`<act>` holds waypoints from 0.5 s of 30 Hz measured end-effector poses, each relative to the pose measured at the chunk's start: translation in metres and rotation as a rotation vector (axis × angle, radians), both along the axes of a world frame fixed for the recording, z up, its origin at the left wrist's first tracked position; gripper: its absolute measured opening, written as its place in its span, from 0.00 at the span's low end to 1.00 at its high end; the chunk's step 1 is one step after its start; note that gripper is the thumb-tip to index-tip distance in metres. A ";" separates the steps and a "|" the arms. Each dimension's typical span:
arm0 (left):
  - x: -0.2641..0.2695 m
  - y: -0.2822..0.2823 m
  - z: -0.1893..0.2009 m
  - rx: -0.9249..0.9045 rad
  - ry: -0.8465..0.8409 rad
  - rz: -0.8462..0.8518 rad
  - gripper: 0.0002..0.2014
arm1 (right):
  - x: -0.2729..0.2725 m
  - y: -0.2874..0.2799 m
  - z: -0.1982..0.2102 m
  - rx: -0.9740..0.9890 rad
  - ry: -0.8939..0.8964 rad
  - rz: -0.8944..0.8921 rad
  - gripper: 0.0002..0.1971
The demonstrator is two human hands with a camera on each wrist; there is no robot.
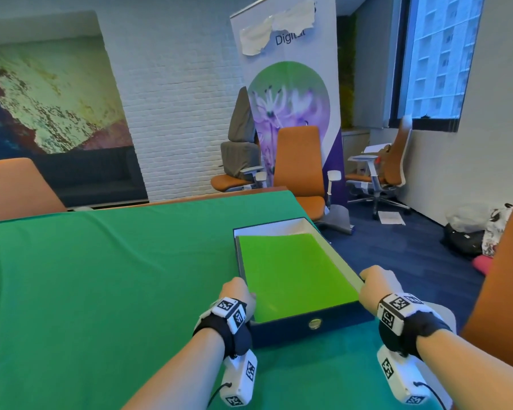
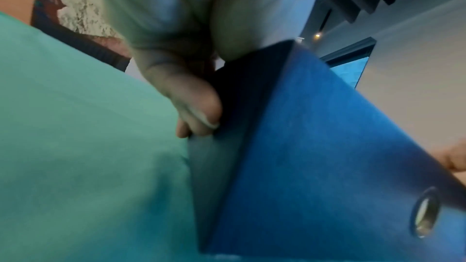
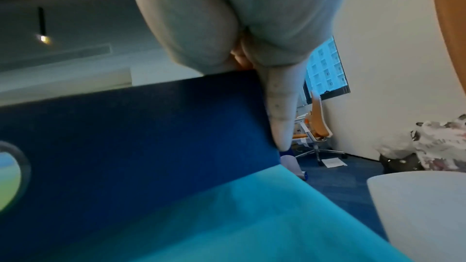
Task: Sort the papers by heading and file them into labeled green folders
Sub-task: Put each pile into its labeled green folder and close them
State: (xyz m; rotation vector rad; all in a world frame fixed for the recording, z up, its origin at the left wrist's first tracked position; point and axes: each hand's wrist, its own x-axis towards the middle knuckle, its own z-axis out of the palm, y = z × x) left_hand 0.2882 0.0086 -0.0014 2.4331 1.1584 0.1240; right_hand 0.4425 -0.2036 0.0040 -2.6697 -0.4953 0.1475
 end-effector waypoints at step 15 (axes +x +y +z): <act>-0.049 0.007 -0.002 0.267 0.142 -0.273 0.19 | -0.065 -0.001 -0.022 -0.076 -0.089 0.291 0.14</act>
